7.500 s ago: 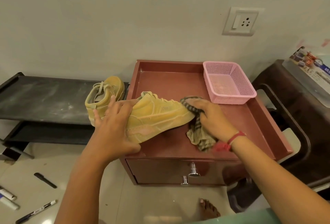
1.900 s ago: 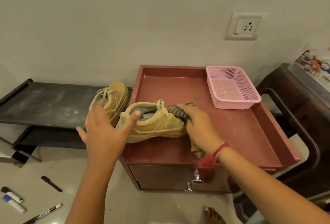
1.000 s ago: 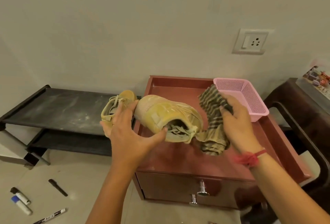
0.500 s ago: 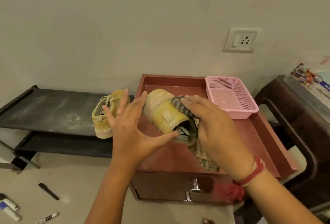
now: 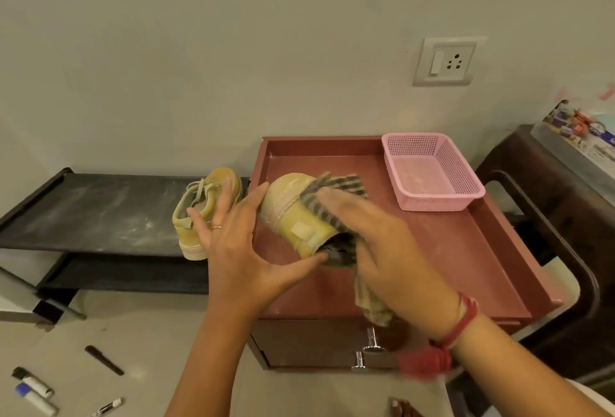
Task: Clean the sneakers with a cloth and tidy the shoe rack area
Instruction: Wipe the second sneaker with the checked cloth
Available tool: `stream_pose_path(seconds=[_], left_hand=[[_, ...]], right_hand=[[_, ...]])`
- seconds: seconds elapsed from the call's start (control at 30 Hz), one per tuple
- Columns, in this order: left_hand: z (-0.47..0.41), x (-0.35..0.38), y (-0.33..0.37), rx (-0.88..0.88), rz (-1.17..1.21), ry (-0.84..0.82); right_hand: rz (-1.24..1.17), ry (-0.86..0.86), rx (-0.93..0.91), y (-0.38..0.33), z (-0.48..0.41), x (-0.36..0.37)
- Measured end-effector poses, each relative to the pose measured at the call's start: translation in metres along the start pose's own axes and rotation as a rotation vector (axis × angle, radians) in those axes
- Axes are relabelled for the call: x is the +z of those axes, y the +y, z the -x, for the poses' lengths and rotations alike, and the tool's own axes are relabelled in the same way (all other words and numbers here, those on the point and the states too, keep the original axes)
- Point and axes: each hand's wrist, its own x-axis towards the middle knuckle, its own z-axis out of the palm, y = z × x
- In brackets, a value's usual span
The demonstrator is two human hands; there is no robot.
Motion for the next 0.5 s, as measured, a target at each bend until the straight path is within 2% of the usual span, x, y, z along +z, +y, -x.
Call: stream_pose_path(seconds=[0.07,0.17,0.23,0.33,0.37,0.5], left_hand=[[0.002,0.0,0.0,-0.002,-0.011,-0.007],[0.003,0.001,-0.004,-0.015,-0.024,-0.009],[0.003,0.002,-0.005,-0.054,-0.046,-0.013],[0.002,0.001,-0.003,-0.153,-0.034,-0.028],[0.003,0.0,-0.002,-0.172,-0.02,-0.031],[0.003,-0.001,-0.004,-0.19,-0.051,-0.047]], right_hand=[[-0.029,0.006,0.092,0.009,-0.004,-0.004],[-0.016,-0.015,-0.049,-0.008,0.005,0.005],[-0.014,-0.045,-0.069,-0.005,0.007,0.012],[-0.026,0.03,0.111,0.017,-0.004,0.008],[-0.014,0.039,0.114,0.016,-0.004,0.008],[-0.01,-0.009,-0.071,-0.004,0.007,0.021]])
